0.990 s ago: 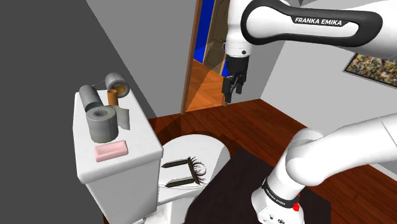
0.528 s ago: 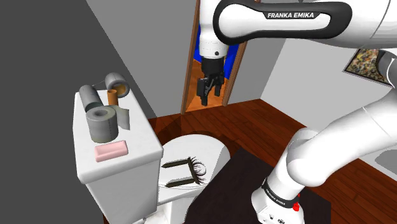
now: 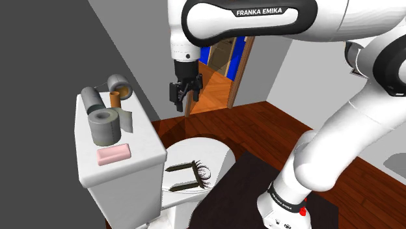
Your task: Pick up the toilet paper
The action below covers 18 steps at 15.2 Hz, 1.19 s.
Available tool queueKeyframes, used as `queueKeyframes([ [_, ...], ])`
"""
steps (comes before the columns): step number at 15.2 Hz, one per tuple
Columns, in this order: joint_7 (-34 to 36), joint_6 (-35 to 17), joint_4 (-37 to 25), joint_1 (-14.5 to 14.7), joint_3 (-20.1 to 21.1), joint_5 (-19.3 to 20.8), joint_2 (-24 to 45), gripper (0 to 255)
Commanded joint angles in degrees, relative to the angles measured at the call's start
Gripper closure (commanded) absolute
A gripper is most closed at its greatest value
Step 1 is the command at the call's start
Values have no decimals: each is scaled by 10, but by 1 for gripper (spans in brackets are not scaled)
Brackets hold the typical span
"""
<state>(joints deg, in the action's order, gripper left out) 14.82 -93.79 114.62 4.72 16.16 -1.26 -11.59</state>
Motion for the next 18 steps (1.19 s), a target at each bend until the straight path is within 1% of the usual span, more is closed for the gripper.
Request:
queueKeyframes([
  [1,16,0,-42,6,12,4,42,0],
  [6,59,1,-145,27,39,22,145,0],
  [11,99,19,-272,60,58,52,258,0],
  [15,125,52,-404,100,64,81,359,0],
  [18,137,94,-537,142,63,105,450,0],
])
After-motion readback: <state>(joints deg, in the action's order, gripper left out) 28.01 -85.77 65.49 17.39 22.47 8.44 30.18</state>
